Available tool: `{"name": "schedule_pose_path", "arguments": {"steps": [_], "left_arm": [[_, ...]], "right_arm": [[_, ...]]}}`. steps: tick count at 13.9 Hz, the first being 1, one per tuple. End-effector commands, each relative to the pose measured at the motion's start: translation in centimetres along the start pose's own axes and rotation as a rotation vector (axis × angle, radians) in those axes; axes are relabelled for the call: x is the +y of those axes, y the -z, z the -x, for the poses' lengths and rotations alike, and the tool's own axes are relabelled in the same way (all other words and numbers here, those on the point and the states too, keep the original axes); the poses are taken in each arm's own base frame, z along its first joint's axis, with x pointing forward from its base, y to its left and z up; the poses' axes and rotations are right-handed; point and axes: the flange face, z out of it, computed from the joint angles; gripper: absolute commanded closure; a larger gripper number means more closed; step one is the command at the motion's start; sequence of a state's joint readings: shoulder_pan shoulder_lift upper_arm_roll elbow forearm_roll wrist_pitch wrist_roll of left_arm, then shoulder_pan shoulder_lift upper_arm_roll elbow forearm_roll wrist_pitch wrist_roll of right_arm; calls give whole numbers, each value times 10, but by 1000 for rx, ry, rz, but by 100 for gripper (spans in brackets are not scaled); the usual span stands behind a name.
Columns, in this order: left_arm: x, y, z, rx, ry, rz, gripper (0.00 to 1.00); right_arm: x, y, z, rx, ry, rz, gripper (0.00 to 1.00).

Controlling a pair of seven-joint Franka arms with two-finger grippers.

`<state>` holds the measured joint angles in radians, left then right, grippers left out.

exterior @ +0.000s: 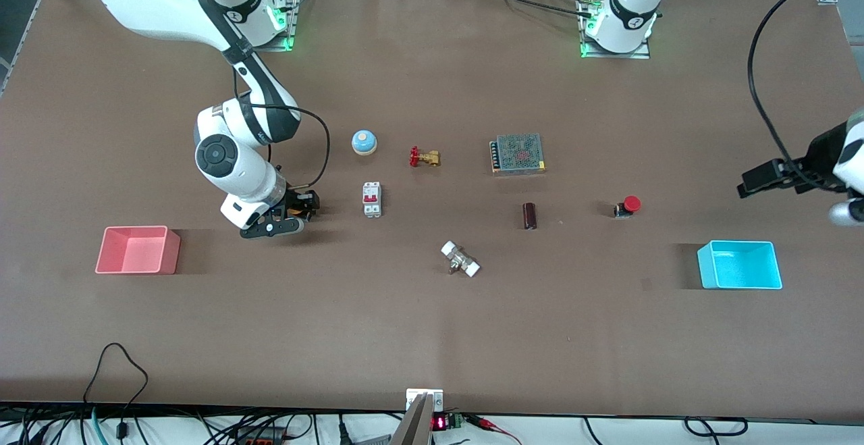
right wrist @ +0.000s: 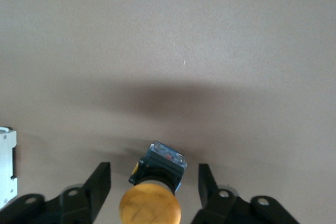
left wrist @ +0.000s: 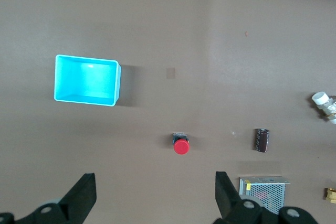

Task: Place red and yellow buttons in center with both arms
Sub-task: 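Set the yellow button down with the right gripper while the left gripper withdraws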

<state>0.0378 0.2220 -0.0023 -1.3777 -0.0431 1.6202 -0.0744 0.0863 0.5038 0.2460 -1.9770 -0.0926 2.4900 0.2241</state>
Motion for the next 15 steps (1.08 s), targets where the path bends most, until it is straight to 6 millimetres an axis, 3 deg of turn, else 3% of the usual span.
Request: {"name": "schedule_pose_path", "arguments": {"steps": [1, 3, 5, 6, 9, 10, 12, 15], "left_arm": [[0, 11, 12, 0, 8, 12, 0], [-1, 5, 16, -10, -31, 9, 0], [-1, 3, 21, -31, -41, -3, 0], [-1, 1, 20, -40, -41, -5, 0], [-4, 26, 34, -16, -61, -5, 0], [-3, 25, 34, -20, -82, -3, 0], [0, 23, 36, -25, -79, -2, 0], [2, 19, 39, -51, -45, -4, 0]], "right_arm": [[0, 50, -14, 55, -8, 9, 0], [12, 125, -34, 16, -34, 41, 0], [48, 196, -49, -57, 25, 63, 0], [61, 231, -45, -72, 63, 54, 0], [122, 325, -19, 2, -63, 10, 0], [147, 345, -8, 18, -116, -6, 0], [166, 373, 9, 37, -150, 24, 0], [161, 385, 25, 6, -161, 24, 0]]}}
